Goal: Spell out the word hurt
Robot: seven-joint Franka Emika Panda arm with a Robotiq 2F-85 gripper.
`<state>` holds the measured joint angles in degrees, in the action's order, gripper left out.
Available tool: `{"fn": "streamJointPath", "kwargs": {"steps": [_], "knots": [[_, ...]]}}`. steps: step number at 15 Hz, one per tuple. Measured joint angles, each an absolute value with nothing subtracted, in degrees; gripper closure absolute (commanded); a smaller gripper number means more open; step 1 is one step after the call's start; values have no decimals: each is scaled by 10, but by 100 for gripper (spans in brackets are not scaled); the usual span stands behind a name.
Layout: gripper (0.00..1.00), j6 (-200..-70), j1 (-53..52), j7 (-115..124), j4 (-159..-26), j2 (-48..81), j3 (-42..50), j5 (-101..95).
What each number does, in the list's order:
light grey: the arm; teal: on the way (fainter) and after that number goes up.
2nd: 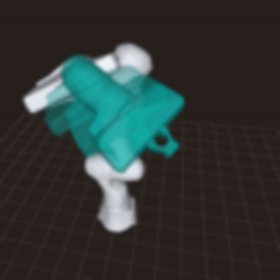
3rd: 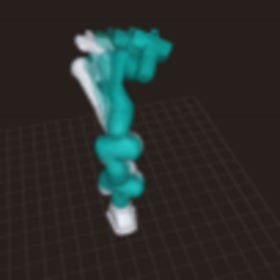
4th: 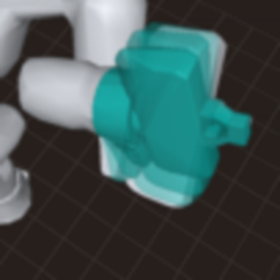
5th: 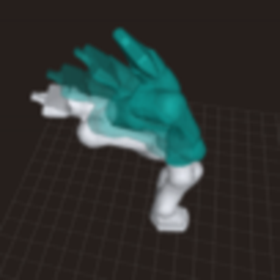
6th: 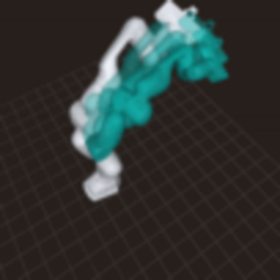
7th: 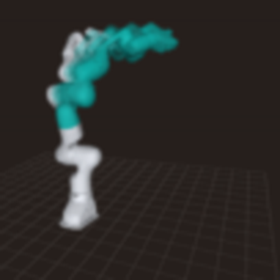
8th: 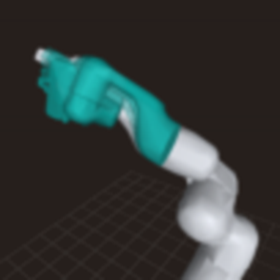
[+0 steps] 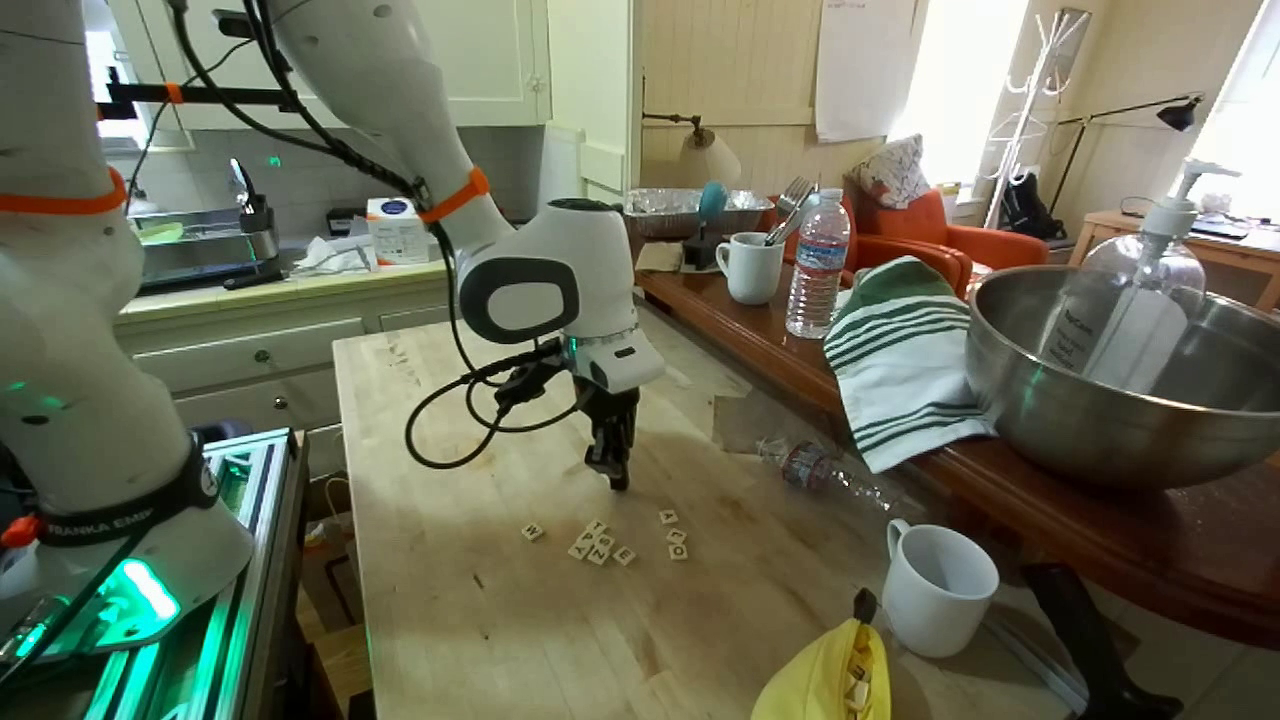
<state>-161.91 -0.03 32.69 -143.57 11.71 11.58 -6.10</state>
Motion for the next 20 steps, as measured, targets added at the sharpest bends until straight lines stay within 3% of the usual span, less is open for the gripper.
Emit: {"fn": "streamJointPath", "kwargs": {"steps": [20], "knots": [[100, -1608, -3, 371, -1431, 116, 116, -50]]}}
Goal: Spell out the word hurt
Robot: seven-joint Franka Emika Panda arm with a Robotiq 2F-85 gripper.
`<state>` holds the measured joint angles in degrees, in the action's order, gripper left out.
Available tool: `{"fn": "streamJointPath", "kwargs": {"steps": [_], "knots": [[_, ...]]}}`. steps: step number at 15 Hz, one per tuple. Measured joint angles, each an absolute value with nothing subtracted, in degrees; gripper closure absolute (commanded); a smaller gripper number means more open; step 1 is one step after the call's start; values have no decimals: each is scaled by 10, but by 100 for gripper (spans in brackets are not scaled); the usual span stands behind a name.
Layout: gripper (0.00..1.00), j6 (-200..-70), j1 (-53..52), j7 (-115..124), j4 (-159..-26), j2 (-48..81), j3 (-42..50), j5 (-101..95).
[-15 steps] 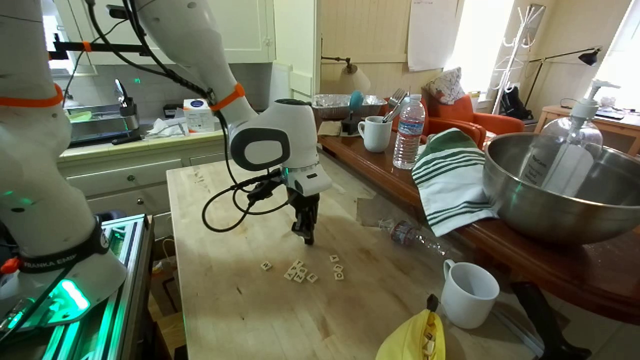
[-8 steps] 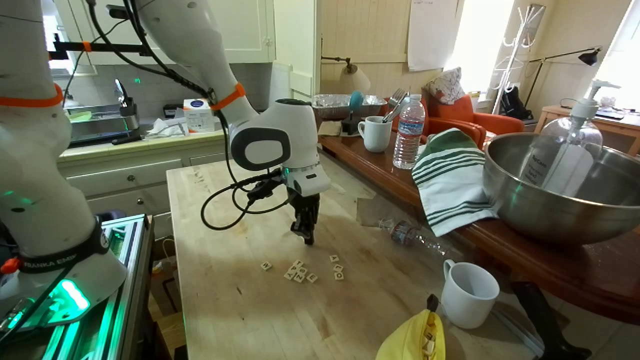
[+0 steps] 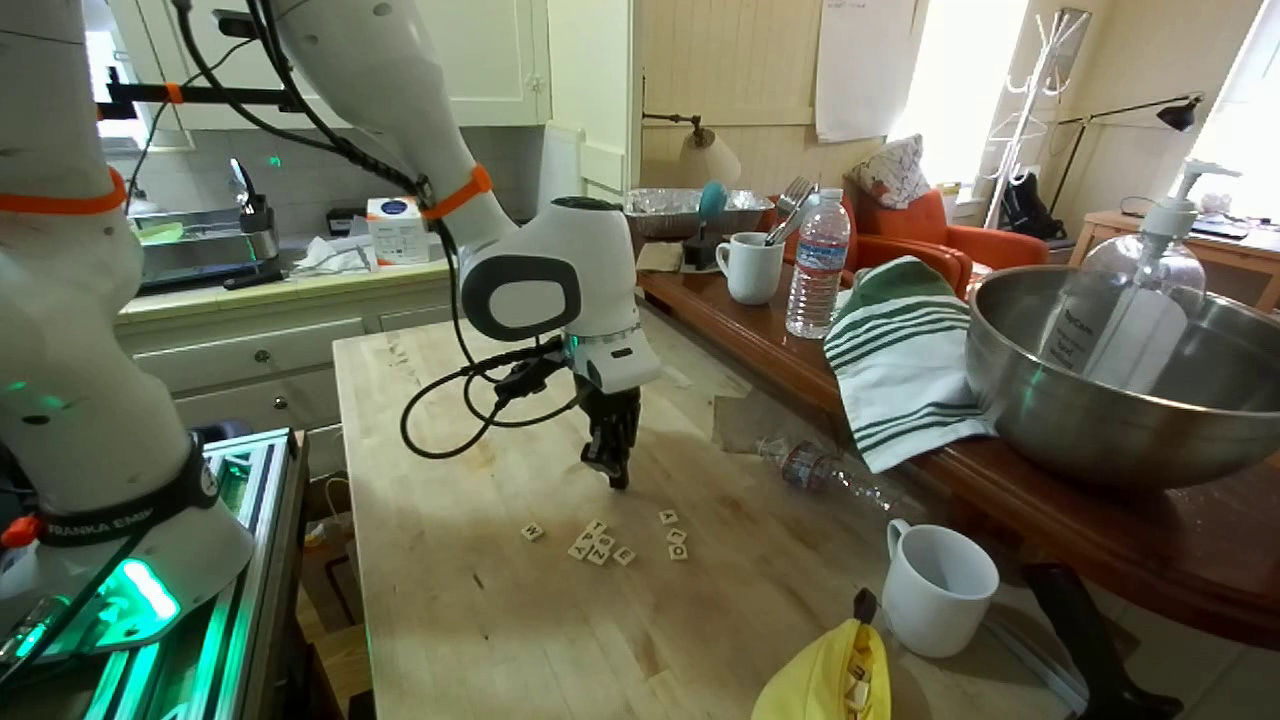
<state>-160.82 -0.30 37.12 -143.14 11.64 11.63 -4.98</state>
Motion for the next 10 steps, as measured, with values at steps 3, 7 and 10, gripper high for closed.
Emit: {"fn": "streamJointPath", "kwargs": {"steps": [3, 7, 10], "knots": [[100, -1608, -3, 371, -1431, 112, 116, -45], [100, -1608, 0, 355, -1432, 103, 116, -37], [100, -1608, 10, 306, -1434, 95, 116, -37]]}}
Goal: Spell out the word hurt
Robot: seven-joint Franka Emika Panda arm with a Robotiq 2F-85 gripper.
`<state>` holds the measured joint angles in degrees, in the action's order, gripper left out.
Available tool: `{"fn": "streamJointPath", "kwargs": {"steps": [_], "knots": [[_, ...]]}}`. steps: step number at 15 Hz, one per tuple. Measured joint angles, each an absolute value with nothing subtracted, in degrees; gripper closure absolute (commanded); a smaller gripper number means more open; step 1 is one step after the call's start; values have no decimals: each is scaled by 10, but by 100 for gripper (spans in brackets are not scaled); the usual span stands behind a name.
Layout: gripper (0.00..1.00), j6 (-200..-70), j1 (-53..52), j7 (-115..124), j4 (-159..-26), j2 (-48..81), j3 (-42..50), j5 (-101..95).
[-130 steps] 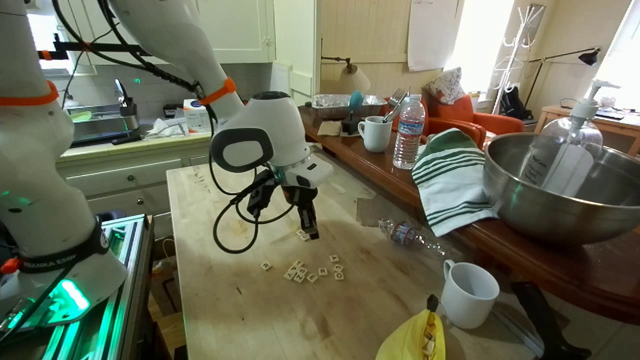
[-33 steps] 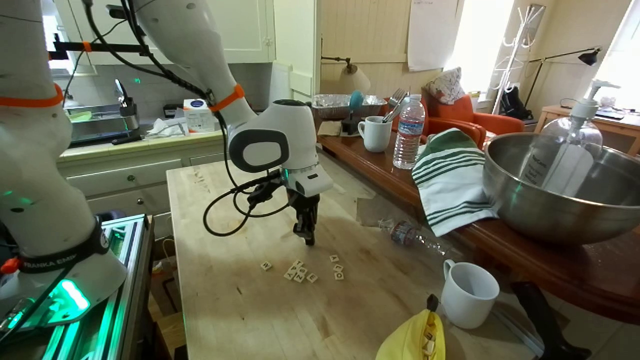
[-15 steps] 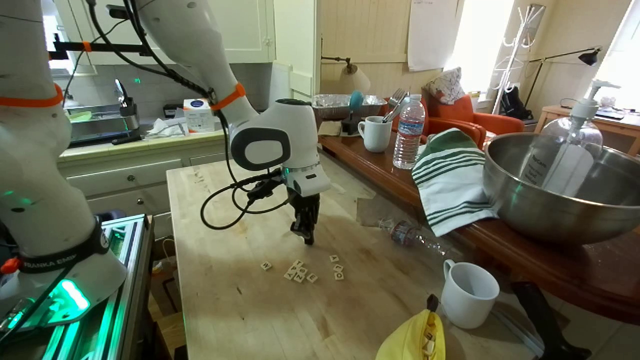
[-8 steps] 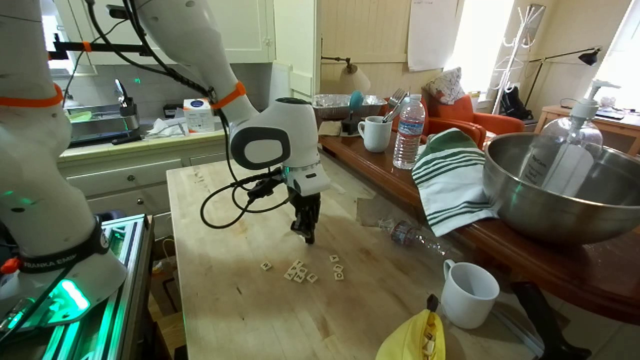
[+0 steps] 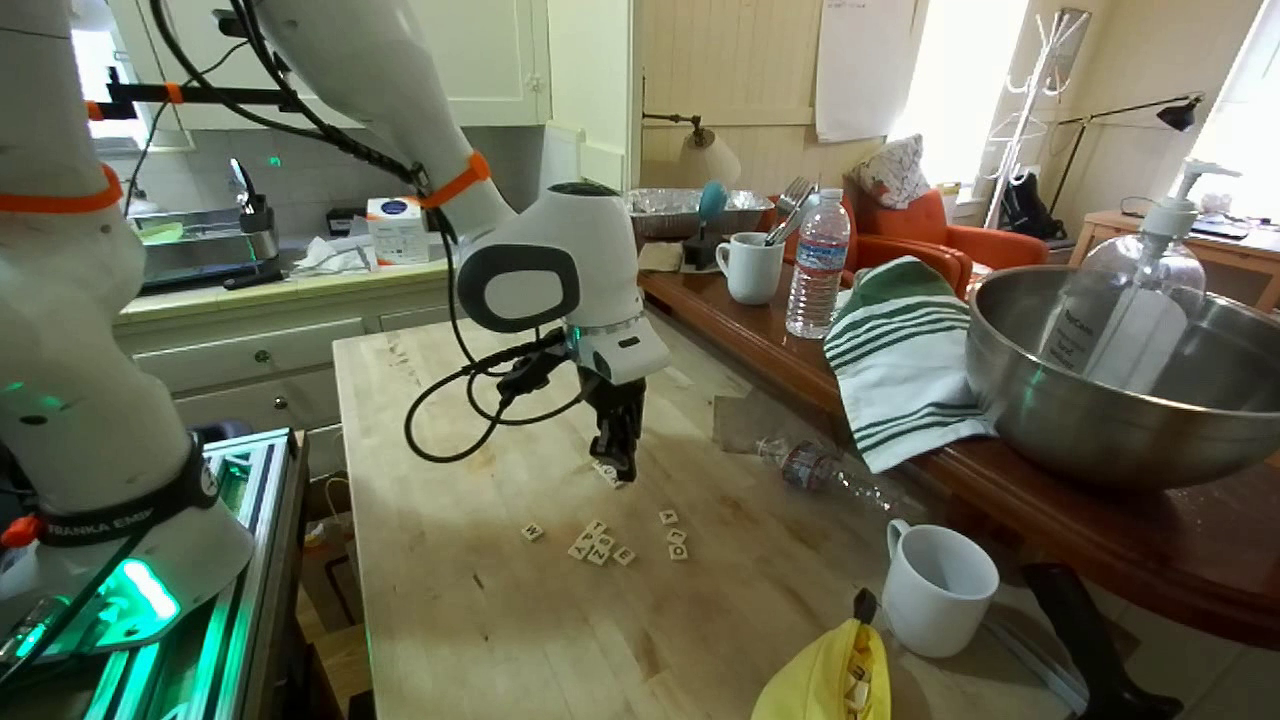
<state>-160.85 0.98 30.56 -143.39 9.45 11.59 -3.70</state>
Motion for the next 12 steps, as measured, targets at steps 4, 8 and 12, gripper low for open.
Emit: {"fn": "streamJointPath", "kwargs": {"steps": [4, 8, 12], "knots": [[100, -1608, 31, 195, -1448, 78, 115, -37], [100, -1608, 50, 92, -1464, 67, 114, -39], [100, -1610, 61, 14, -1476, 63, 114, -53]]}}
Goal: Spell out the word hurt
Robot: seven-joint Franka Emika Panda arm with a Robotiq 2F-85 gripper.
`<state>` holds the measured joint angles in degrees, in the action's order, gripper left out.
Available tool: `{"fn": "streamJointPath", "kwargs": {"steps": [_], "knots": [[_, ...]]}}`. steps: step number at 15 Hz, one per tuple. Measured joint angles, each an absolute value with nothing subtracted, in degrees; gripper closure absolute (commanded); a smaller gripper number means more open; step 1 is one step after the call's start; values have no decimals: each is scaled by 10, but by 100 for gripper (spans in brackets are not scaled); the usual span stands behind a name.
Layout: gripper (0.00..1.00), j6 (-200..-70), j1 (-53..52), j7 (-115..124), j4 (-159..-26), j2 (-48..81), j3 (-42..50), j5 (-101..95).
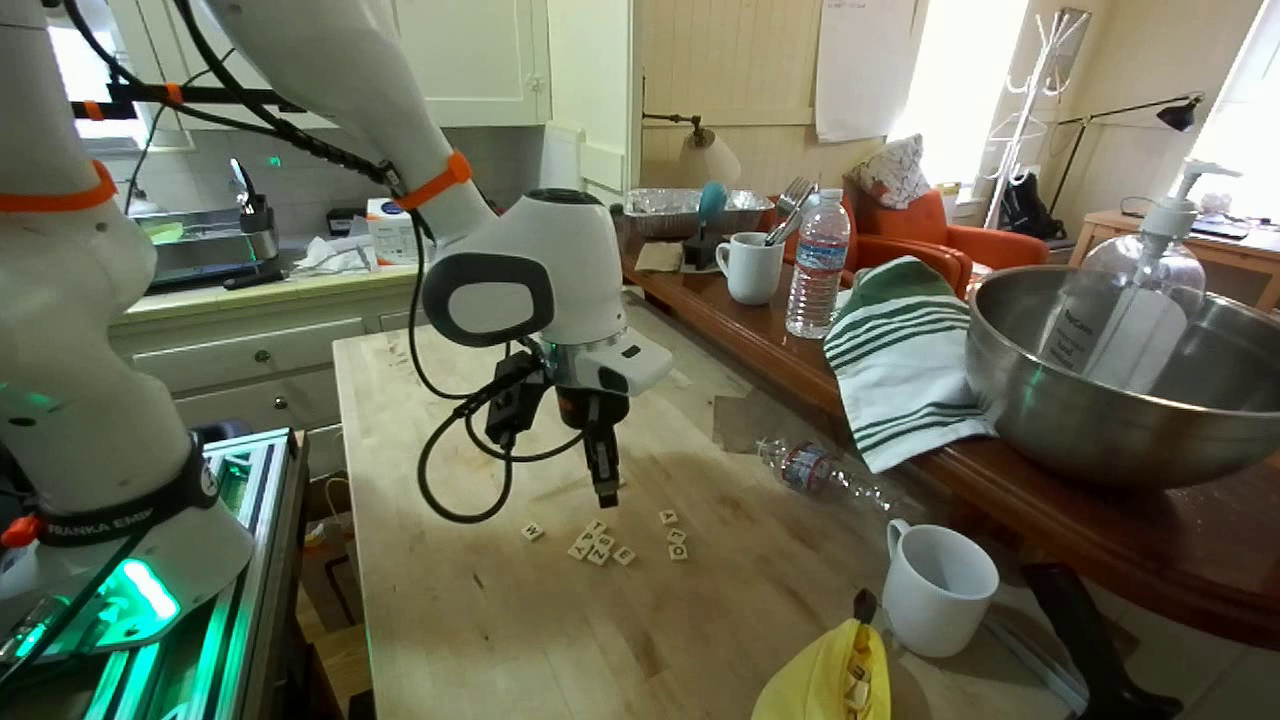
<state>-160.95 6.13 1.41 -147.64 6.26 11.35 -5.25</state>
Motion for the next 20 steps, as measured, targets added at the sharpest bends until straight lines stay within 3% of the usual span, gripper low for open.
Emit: {"fn": "streamJointPath", "kwargs": {"steps": [20], "knots": [[100, -1653, 85, -128, -1492, 77, 115, -125]]}}
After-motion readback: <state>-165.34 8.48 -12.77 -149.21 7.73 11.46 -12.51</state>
